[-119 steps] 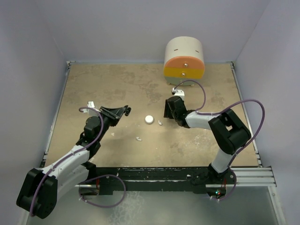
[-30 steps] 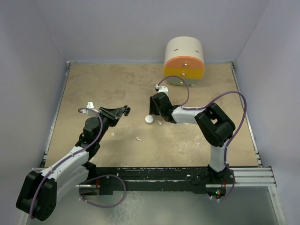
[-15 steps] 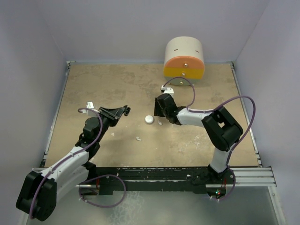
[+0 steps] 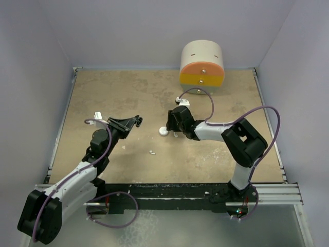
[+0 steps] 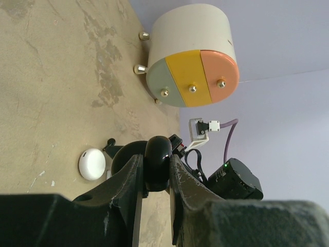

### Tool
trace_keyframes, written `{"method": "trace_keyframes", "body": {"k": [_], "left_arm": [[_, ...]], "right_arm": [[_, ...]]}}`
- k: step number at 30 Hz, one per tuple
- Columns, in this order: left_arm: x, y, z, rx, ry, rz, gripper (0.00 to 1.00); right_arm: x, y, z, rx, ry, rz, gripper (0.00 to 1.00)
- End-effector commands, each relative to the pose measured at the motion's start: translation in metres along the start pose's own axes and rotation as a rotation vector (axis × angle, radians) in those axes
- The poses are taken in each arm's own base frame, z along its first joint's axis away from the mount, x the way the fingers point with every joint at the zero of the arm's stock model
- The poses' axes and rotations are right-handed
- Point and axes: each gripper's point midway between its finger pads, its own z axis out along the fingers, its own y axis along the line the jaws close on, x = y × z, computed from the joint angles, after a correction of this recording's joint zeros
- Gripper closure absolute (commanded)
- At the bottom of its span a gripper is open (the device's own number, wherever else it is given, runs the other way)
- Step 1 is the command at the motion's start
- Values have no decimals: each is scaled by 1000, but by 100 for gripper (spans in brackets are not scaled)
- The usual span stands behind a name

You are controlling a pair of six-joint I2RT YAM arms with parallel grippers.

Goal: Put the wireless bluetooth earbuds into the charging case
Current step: Adjust the earbud at the center of the board.

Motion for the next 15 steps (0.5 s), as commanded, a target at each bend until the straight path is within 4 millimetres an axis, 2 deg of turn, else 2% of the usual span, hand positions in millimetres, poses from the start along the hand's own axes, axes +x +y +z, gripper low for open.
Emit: {"method": "trace_keyframes", "body": {"k": [1,15], "left_arm": [[-5,-11,-1,44,-14,17,100],[-5,-11,2,40,-11,22,100]], "right_arm": [[-2,12,6,-30,-6,32,41],[0,16,19,-34,11,28,41]]}}
